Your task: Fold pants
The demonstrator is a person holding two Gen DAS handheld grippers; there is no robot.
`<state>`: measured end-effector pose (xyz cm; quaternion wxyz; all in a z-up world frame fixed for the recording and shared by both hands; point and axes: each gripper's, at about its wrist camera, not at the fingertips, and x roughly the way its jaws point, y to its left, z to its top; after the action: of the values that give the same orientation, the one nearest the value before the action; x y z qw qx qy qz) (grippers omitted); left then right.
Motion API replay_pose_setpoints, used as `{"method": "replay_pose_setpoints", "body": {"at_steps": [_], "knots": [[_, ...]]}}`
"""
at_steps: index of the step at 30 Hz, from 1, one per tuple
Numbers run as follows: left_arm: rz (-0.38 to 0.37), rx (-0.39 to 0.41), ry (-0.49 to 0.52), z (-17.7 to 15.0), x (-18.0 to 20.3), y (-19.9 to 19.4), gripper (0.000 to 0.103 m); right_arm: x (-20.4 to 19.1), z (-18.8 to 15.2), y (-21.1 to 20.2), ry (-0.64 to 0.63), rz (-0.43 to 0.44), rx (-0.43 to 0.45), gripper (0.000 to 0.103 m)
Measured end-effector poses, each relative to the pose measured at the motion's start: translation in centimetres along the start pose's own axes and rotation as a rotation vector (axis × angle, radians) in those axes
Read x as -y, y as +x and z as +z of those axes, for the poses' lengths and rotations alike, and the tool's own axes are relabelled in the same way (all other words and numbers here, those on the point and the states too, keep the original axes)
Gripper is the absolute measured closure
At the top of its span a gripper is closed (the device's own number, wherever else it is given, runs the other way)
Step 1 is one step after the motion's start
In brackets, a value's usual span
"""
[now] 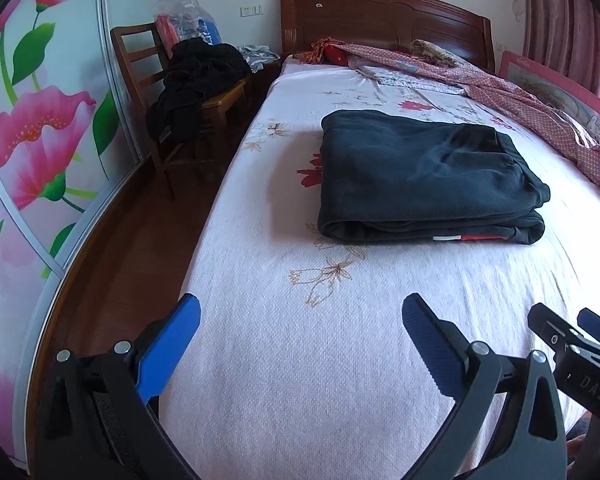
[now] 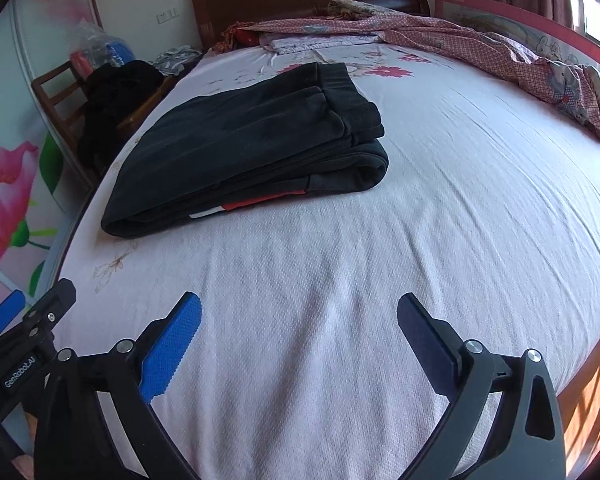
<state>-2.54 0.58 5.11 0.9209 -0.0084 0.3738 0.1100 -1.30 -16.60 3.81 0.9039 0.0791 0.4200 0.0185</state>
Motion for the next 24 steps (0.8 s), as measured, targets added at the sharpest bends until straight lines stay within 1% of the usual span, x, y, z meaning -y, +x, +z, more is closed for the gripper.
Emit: {"method": "replay_pose_setpoints", "body": {"at_steps": [9, 24], "knots": [[-0.009, -0.026, -0.003, -0.13, -0.08, 0.5, 0.002, -0.63, -0.12, -0.28, -0.011, 0.012, 0.0, 0.005], [-0.015, -0.043, 0.001, -0.33, 0.09, 0.84, 0.002, -0.62, -0.22, -0.05, 0.001, 0.017, -0.013, 0.005]]}}
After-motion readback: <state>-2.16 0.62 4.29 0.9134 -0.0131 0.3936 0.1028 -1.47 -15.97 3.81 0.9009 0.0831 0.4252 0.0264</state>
